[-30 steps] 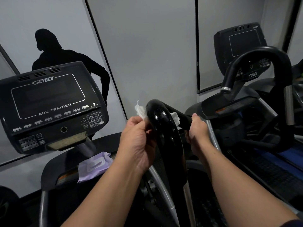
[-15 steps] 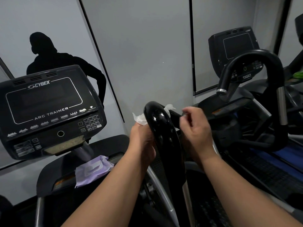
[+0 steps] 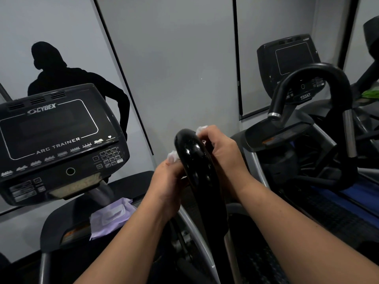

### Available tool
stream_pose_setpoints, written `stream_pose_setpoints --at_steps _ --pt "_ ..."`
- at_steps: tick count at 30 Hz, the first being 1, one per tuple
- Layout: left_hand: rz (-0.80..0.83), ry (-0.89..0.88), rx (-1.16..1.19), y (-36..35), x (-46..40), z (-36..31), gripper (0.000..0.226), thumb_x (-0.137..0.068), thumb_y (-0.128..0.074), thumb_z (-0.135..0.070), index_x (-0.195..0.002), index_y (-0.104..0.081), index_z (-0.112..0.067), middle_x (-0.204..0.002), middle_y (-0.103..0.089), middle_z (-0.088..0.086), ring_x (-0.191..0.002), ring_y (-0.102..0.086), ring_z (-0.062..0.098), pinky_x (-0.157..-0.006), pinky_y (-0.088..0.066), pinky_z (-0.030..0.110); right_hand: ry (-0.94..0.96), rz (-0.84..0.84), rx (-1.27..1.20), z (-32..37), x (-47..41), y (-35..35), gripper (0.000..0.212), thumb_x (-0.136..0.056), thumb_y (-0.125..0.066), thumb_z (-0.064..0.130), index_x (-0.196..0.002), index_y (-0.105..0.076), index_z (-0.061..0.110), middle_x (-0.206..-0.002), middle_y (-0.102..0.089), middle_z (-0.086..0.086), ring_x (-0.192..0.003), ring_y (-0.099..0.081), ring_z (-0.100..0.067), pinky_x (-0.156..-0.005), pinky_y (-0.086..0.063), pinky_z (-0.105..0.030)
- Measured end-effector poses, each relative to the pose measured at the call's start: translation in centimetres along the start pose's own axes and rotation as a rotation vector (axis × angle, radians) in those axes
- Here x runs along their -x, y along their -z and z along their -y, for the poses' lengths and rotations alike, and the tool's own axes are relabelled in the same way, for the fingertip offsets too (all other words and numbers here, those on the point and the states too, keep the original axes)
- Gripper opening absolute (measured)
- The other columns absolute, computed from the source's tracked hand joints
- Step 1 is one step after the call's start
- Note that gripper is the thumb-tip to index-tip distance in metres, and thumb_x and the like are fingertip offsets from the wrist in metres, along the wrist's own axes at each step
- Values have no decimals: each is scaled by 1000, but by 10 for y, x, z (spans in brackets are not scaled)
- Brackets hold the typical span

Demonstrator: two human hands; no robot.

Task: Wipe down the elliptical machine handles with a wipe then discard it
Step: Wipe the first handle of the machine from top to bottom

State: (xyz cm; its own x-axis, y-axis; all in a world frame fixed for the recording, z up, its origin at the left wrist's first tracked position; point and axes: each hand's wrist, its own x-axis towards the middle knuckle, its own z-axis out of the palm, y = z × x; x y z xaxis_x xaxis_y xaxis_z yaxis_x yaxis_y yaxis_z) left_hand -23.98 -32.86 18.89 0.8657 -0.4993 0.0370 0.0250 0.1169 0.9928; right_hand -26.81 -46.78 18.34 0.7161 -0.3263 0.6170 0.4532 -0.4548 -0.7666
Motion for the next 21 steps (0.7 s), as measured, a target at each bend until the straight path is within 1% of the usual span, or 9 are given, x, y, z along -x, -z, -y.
stream_pose_setpoints --at_steps 3,4,6,8,10,12,14,18,21 --pt "-34 -18 -83 -2 2 -1 9 -88 -61 -14 -84 -68 -10 -71 -67 5 -63 -65 20 -61 -53 35 19 -106 235 -5 -10 1 5 -90 -66 12 -92 -65 16 -84 -62 1 -74 -56 -20 -67 -46 -33" --pt "-104 -26 -109 -3 1 -2 15 -90 -58 -7 -78 -66 -12 -66 -67 5 -58 -64 19 -57 -53 33 7 -139 274 -7 -15 -1 5 -90 -63 7 -92 -65 12 -83 -60 -1 -73 -55 -21 -67 -45 -34" --pt "-227 -68 -140 -1 -4 -4 17 -88 -57 2 -80 -67 -10 -65 -68 8 -57 -62 22 -56 -53 33 36 -152 285 -3 -22 -4 6 -91 -61 5 -91 -65 10 -85 -61 -4 -74 -55 -21 -68 -44 -34" --pt "-350 -138 -208 3 -10 -10 16 -86 -60 1 -86 -70 -12 -73 -71 12 -65 -62 25 -62 -52 38 55 -144 312 -7 -26 -2 7 -90 -61 3 -91 -66 9 -87 -61 -5 -74 -54 -21 -68 -44 -35" --pt "-400 -203 -291 4 -13 -19 18 -87 -62 -1 -91 -72 -14 -85 -74 14 -71 -63 23 -63 -53 36 0 -159 329 -16 -25 5 9 -89 -59 3 -90 -65 9 -84 -57 -2 -73 -52 -20 -65 -42 -35" --pt "-372 -276 -329 1 -14 -31 22 -88 -59 6 -96 -72 -10 -90 -74 15 -71 -62 19 -62 -54 29 -24 -173 358 -17 -28 7 10 -90 -59 4 -90 -65 10 -83 -54 0 -73 -52 -21 -64 -40 -32" --pt "-318 -300 -360 -2 -15 -41 25 -88 -56 12 -99 -72 -4 -91 -74 19 -71 -61 19 -59 -54 24 11 -145 388 -11 -32 3 11 -92 -59 4 -94 -69 9 -88 -57 -4 -76 -56 -25 -66 -45 -36" --pt "-247 -260 -415 5 -23 -50 27 -88 -54 10 -99 -74 -3 -94 -73 25 -77 -62 26 -75 -55 41 119 -93 409 -11 -23 -1 23 -90 -60 13 -109 -73 7 -99 -63 -15 -88 -63 -34 -79 -55 -47" --pt "-200 -217 -397 6 -27 -58 26 -86 -53 14 -99 -72 4 -81 -70 18 -67 -61 19 -66 -53 33 190 -70 548 -16 -14 -1 33 -87 -60 15 -117 -71 5 -97 -62 -18 -90 -60 -38 -79 -53 -49"
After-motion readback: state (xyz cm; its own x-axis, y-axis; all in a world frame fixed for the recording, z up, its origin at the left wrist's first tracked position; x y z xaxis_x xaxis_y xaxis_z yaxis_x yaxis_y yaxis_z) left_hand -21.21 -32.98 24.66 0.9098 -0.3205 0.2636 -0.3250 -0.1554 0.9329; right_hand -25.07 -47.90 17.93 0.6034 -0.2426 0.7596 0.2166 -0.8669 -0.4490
